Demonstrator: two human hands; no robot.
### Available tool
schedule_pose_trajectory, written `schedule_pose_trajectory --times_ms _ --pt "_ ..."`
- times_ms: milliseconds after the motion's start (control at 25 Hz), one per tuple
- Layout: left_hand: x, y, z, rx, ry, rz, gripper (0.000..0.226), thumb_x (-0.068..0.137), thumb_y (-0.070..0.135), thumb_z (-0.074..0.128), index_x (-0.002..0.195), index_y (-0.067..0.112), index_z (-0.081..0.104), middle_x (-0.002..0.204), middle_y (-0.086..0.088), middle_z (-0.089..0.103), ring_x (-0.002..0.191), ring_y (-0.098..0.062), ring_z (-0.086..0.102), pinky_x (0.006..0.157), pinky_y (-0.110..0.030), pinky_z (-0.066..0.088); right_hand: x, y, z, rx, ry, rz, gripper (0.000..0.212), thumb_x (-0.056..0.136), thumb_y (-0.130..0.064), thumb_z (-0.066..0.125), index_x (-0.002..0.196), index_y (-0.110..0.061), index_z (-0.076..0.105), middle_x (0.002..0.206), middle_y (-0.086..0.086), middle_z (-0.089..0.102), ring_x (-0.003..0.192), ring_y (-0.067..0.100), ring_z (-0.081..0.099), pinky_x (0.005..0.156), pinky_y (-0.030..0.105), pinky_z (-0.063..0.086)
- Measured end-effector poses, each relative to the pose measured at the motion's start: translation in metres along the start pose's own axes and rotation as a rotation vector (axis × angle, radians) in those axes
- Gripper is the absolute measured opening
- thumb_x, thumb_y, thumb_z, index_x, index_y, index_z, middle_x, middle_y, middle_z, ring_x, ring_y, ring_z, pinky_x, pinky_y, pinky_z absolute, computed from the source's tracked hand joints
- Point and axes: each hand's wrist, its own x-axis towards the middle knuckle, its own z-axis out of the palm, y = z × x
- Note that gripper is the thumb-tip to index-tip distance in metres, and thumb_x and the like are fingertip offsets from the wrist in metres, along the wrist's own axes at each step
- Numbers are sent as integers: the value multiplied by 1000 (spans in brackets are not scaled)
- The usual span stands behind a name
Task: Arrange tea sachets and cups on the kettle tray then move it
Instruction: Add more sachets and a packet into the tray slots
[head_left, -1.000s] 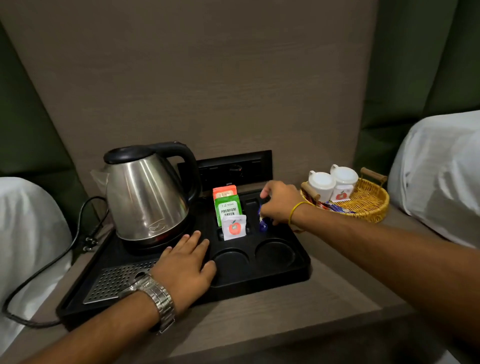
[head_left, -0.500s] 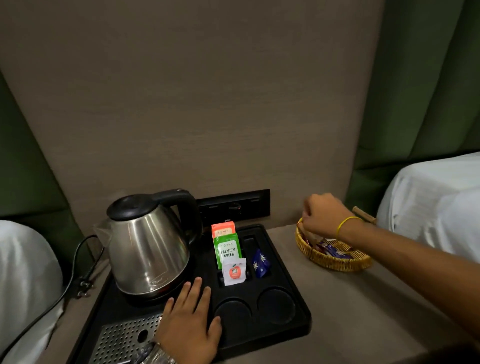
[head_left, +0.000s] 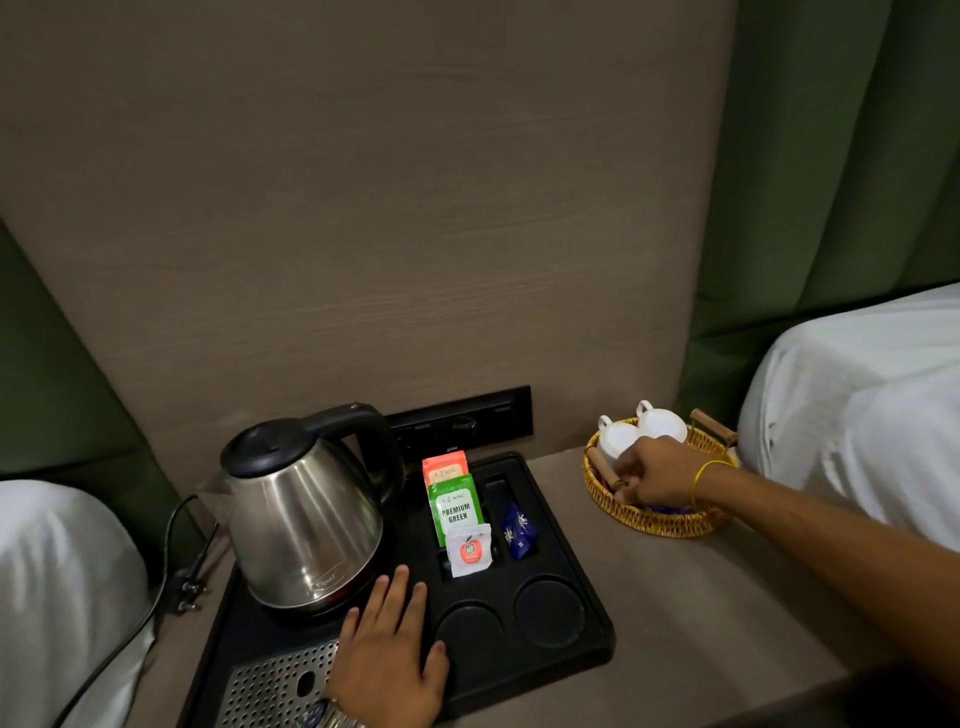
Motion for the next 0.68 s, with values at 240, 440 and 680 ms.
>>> schedule_pose_trajectory --times_ms 240,440,680 --pt "4 -3 5 33 1 7 79 84 59 24 157 35 7 166 10 -16 154 -12 -11 123 -41 4 12 8 15 71 -2 -8 21 86 -49 72 101 -34 76 87 -8 65 91 15 62 71 23 43" --pt "2 -3 8 42 1 -3 78 83 58 21 157 34 9 166 11 -10 154 -11 -8 123 -41 6 15 14 14 160 -65 34 25 91 -38 70 113 -27 76 106 -2 70 98 17 62 73 23 46" --pt "0 -4 4 43 -5 3 77 84 57 21 157 34 9 166 11 -10 154 -10 -8 123 -40 6 12 8 24 121 36 7 28 94 -26 63 119 -16 73 115 10 73 100 22 65 83 26 54"
